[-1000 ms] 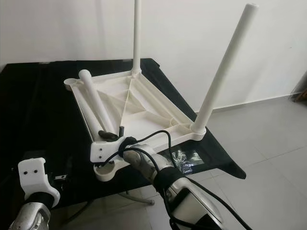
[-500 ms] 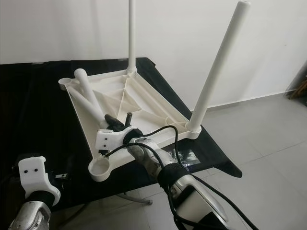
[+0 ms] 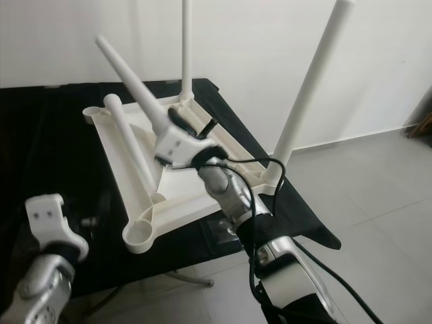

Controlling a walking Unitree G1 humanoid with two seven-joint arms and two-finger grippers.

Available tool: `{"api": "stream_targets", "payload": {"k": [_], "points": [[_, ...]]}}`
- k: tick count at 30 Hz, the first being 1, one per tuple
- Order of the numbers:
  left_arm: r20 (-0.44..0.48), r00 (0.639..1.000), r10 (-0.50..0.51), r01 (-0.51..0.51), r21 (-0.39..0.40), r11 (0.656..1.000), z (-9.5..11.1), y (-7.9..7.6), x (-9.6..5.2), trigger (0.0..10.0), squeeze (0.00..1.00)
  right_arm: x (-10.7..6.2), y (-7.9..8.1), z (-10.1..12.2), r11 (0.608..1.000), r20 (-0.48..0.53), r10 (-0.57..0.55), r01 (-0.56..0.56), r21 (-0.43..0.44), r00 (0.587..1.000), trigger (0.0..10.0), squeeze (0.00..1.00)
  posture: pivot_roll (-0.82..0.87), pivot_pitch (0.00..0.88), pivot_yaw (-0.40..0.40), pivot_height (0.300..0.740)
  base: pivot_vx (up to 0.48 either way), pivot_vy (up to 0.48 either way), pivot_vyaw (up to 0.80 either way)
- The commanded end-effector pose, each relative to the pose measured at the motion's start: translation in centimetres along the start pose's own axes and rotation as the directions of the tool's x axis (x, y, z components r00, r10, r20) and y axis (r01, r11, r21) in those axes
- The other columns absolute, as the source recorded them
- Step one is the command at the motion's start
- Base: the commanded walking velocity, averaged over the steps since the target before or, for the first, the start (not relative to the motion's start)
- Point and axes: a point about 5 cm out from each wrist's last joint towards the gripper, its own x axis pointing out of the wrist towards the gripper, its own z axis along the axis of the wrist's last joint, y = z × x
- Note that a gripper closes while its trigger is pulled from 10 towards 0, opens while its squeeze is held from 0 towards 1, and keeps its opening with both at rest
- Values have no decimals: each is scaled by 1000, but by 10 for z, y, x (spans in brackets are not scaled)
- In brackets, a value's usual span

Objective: Building children table

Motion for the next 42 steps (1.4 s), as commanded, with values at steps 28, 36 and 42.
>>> {"api": "stream_targets", "payload": {"k": [28,36,42], "points": [[458,794,-400,606,-646,464,96,-28,31,10000,0,-60,-35,31,422,479,321,-577,700,817,10000,0,-17,0,-48,740,0,0,0],[473,778,-413,625,-648,435,101,-26,29,10000,0,-71,-16,34,359,496,446,-657,663,745,10000,0,-16,1,-52,740,0,0,0],[500,753,-428,655,-637,407,106,-26,24,10000,0,-72,-10,35,344,491,459,-658,670,740,10000,0,-18,2,-50,740,0,0,0]]}}
